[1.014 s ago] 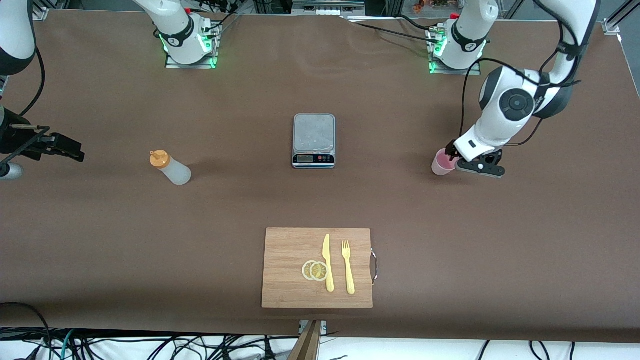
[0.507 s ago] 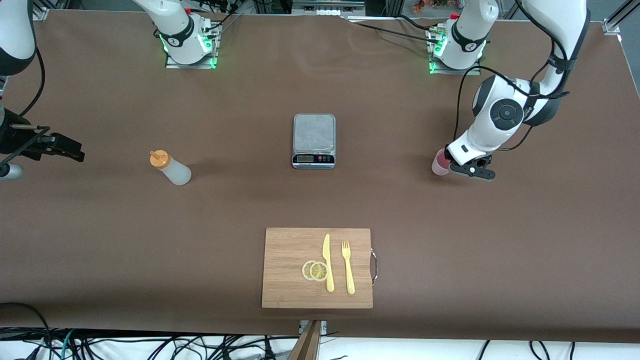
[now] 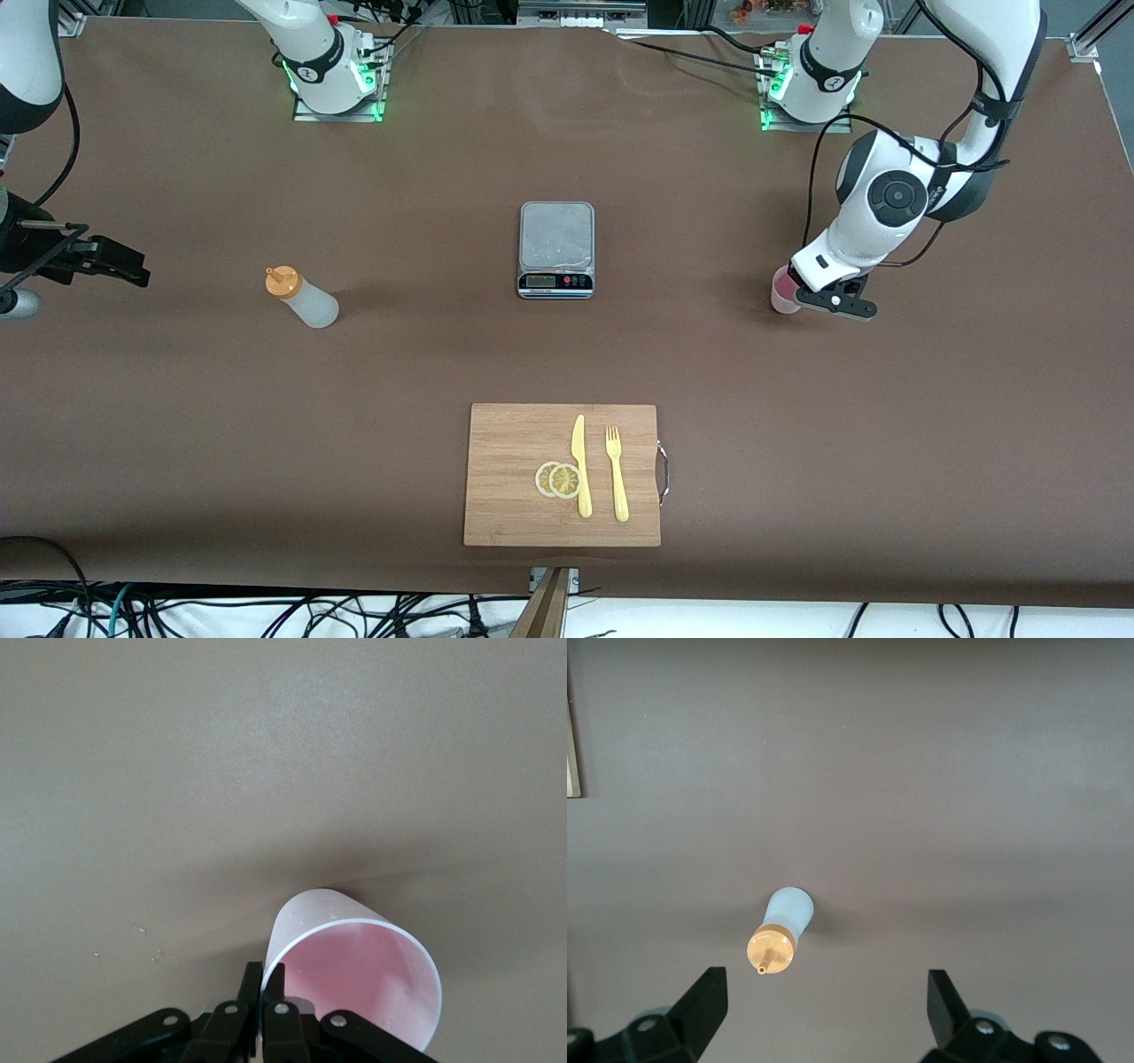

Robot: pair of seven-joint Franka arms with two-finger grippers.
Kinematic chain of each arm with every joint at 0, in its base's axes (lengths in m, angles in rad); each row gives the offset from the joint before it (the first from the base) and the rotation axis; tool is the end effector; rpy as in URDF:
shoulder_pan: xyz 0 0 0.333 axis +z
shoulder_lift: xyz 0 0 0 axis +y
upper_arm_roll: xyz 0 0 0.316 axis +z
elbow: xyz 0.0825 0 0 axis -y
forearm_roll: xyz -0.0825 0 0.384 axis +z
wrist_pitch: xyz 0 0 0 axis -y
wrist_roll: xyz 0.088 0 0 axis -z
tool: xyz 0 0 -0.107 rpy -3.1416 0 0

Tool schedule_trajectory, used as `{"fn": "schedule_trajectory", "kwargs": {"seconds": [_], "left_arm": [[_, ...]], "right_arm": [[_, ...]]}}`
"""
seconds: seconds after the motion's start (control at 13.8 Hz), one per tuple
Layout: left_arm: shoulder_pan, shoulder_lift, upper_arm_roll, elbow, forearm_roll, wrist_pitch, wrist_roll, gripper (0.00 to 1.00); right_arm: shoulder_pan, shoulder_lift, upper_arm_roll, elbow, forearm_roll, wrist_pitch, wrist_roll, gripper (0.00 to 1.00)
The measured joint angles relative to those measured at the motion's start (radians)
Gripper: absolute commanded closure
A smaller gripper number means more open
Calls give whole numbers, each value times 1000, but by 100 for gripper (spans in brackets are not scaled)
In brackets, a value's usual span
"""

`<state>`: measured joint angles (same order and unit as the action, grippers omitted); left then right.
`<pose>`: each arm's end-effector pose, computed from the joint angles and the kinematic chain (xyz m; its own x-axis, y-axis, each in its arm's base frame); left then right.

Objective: Add sauce to pink cup with both arms
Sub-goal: 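Lift the pink cup with the left gripper, then carry the pink cup onto the digital scale and lower it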

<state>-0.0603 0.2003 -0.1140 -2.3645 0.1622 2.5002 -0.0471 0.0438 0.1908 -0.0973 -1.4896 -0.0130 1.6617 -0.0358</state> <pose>0.4953 -0.0893 0.2376 0.9654 -0.2532 -0.0629 -0.2573 -0.9639 -0.0689 0.6168 -0.0290 0.5595 0.9997 -0.0151 -0.0190 -0.0145 -0.9994 0.0307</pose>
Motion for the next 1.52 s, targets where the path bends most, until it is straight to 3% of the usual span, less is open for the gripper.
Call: {"fn": "schedule_trajectory", "kwargs": {"seconds": [0.14, 0.29, 0.51, 0.65, 0.87, 1.09, 1.38, 1.45, 1.52], "left_arm": [[0, -4, -18, 19, 0, -18, 0, 100], [0, -20, -60, 87, -20, -130, -10, 100], [-2, -34, -158, 258, -169, -368, -93, 100], [-4, -23, -251, 331, -223, -415, -232, 100], [-57, 66, -375, 426, -232, -418, -534, 100], [-207, 205, -385, 524, -230, -370, -783, 100], [-319, 326, -383, 553, -158, -248, -978, 100], [-329, 342, -383, 556, -137, -242, -1002, 87], [-333, 350, -383, 561, -126, -241, -1018, 22]], "right_arm": [[0, 0, 0, 0, 0, 0, 0, 0], [0, 0, 0, 0, 0, 0, 0, 0], [-1, 0, -1, 0, 0, 0, 0, 0], [-1, 0, -2, 0, 0, 0, 0, 0], [-1, 0, -3, 0, 0, 0, 0, 0], [-1, 0, -3, 0, 0, 0, 0, 0], [-1, 0, -3, 0, 0, 0, 0, 0], [-1, 0, -3, 0, 0, 0, 0, 0], [-1, 1, -3, 0, 0, 0, 0, 0]]}}
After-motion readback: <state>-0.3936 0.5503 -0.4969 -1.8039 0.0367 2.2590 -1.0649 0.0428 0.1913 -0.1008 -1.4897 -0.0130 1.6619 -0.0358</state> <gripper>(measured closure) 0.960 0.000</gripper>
